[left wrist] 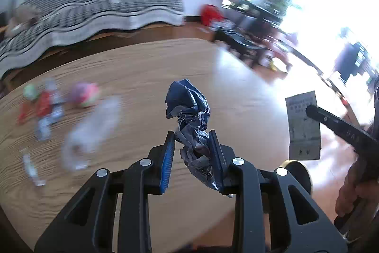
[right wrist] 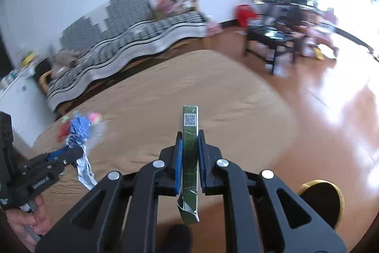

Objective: Collect trash

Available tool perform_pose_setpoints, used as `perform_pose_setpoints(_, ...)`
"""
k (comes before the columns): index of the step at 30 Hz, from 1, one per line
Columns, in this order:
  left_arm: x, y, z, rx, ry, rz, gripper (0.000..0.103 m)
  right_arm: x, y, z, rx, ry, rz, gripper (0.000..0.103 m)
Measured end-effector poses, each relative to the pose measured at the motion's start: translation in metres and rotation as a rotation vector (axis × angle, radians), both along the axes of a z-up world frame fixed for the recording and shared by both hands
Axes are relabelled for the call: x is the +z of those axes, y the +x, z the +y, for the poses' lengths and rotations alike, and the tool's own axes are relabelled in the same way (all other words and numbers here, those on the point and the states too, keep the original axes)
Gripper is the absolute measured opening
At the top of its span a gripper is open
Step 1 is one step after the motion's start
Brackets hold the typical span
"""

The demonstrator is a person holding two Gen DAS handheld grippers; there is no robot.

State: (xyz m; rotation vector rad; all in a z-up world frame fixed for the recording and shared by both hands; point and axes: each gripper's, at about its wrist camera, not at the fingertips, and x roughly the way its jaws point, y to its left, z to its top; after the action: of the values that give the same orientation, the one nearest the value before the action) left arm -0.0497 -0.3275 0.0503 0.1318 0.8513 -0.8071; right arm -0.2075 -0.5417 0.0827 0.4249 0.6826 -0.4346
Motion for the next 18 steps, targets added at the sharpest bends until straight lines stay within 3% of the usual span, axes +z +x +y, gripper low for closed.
perform_pose_setpoints(4, -0.002, -0.06, -0.084, -0.162, 0.001, 0.016, 0.029, -0.003, -0.082, -0.049, -0.134, -0.019, 0.015, 0.012)
perform_pose_setpoints(10, -0.036, -0.153, -0.189, -0.385, 0.046, 0.054, 0.029, -0.031, -0.181, -0.105, -0.313, 0.014, 0.045, 0.012)
perform_pose_setpoints(14, -0.068, -0.201, -0.235, -0.5, 0.06, 0.081, 0.029, -0.059, -0.234, -0.134, -0.406, 0.056, 0.062, 0.012)
perform_pose_setpoints(18, -0.103, -0.222, -0.253, -0.582, 0.07, 0.144, 0.029, -0.09, -0.271, -0.151, -0.461, 0.096, 0.084, 0.013)
